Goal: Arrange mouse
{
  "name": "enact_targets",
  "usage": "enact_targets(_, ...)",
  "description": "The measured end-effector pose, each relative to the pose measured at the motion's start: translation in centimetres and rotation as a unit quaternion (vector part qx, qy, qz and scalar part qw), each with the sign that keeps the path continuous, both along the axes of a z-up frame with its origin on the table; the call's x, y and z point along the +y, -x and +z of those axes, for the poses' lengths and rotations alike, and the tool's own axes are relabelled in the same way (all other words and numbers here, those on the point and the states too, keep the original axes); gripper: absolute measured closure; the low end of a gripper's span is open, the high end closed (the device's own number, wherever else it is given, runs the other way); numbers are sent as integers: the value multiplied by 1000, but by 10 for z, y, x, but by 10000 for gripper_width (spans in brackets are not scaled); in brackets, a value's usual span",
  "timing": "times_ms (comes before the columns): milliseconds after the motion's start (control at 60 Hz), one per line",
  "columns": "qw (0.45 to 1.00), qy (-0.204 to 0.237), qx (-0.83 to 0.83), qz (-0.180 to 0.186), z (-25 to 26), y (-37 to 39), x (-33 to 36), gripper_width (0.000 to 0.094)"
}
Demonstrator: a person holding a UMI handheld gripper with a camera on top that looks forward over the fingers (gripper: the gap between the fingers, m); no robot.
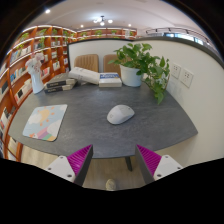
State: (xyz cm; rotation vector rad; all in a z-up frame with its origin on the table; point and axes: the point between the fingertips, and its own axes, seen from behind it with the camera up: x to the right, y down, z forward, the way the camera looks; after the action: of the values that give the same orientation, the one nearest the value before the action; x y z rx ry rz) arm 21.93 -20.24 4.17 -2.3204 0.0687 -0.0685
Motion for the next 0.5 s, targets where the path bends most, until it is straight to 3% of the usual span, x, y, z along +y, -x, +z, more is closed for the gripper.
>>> enact_targets(500, 998, 62, 29, 11, -49, -25, 146, 79)
